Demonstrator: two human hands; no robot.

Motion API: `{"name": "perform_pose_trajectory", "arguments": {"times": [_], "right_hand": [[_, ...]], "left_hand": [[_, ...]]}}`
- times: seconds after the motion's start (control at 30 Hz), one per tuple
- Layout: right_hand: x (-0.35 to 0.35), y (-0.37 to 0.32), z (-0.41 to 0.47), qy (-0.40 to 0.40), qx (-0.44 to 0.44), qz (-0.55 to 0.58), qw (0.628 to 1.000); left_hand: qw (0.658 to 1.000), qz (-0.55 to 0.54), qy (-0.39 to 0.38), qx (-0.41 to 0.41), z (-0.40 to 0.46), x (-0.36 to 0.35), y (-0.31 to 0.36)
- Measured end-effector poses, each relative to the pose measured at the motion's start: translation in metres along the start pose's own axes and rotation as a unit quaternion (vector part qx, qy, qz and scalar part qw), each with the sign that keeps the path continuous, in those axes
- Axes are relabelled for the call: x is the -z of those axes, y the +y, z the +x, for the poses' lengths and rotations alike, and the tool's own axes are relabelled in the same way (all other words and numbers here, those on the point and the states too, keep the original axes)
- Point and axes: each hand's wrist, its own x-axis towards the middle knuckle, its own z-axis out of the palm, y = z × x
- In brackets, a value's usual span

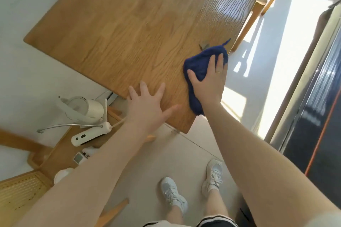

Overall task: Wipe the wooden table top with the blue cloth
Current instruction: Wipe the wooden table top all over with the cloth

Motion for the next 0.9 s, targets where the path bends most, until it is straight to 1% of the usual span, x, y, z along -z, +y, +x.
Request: {"name": "perform_pose_trajectory", "arguments": {"times": [0.1,0.17,0.23,0.33,0.43,0.6,0.67,0.73,0.8,0.9], "right_hand": [[0.010,0.001,0.026,-0.006,0.010,-0.026,1.000],[0.010,0.003,0.012,-0.011,0.017,0.001,1.000],[0.006,0.006,-0.017,-0.033,0.033,0.040,0.998],[0.003,0.011,-0.037,-0.061,0.042,0.075,0.994],[0.005,0.006,-0.007,-0.055,0.024,0.070,0.996],[0.021,0.007,0.064,-0.008,0.015,0.120,0.993],[0.025,0.008,0.072,-0.003,0.009,0.122,0.993],[0.025,0.007,0.060,-0.013,0.001,0.128,0.992],[0.019,0.008,0.029,-0.042,0.003,0.129,0.991],[0.008,0.014,-0.019,-0.081,0.044,0.140,0.986]], "left_hand": [[0.998,-0.026,-0.006,0.049,0.003,0.003,0.018],[0.998,-0.018,-0.016,0.066,0.006,0.006,0.026],[0.997,0.004,-0.023,0.074,0.009,0.008,0.030],[0.995,0.000,-0.028,0.094,0.012,0.011,0.033],[0.992,-0.013,-0.040,0.116,0.014,0.008,0.035],[0.992,-0.021,0.000,0.127,0.003,-0.007,0.038],[0.990,-0.026,-0.017,0.137,0.003,-0.003,0.041],[0.989,-0.021,-0.034,0.145,0.005,0.004,0.045],[0.992,0.000,-0.024,0.123,0.006,0.010,0.051],[0.998,0.029,0.056,0.021,0.003,0.017,0.057]]}}
